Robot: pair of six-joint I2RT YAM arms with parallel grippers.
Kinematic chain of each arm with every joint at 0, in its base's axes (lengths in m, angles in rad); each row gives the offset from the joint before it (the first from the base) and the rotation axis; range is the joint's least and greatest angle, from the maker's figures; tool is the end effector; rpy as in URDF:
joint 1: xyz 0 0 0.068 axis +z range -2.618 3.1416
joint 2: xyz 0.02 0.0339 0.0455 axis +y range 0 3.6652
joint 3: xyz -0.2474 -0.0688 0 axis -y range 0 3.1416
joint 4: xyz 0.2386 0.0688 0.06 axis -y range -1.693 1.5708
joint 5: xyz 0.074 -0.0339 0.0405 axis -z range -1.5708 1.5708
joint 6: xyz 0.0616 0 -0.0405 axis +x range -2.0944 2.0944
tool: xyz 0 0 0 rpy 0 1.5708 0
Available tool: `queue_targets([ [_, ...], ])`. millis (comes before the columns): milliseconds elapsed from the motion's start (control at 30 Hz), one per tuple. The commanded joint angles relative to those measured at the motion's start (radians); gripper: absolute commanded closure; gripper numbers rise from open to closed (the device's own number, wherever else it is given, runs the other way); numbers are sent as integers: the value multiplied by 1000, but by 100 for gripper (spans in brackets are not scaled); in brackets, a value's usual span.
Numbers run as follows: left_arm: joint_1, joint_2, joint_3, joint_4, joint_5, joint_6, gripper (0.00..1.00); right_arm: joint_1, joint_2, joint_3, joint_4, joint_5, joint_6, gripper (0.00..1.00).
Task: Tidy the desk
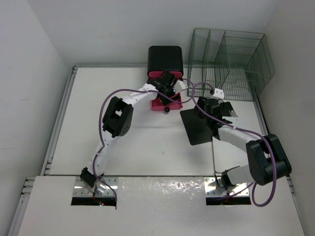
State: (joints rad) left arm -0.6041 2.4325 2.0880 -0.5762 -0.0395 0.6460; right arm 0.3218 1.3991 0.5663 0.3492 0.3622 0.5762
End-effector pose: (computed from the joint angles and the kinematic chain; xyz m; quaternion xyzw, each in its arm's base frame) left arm 0.4414 -0.3017 0.1426 0.5493 0.7720 0.0254 0.3188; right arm 0.2907 0.0739 0.1599 0.1992 0.8232 0.0820 0.5252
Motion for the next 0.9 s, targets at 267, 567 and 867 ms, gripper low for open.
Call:
queue_targets([
  [267,0,-159,14,-22,-36,-26,31,-4,34,63,20,-98,-7,43],
  [567,-56,-292,61,-178,-111,-138,26,68,33,44,168,-54,-165,44],
  [867,240,-781,-452,-220,171,-405,25,221,199,130,232,-78,-251,35],
])
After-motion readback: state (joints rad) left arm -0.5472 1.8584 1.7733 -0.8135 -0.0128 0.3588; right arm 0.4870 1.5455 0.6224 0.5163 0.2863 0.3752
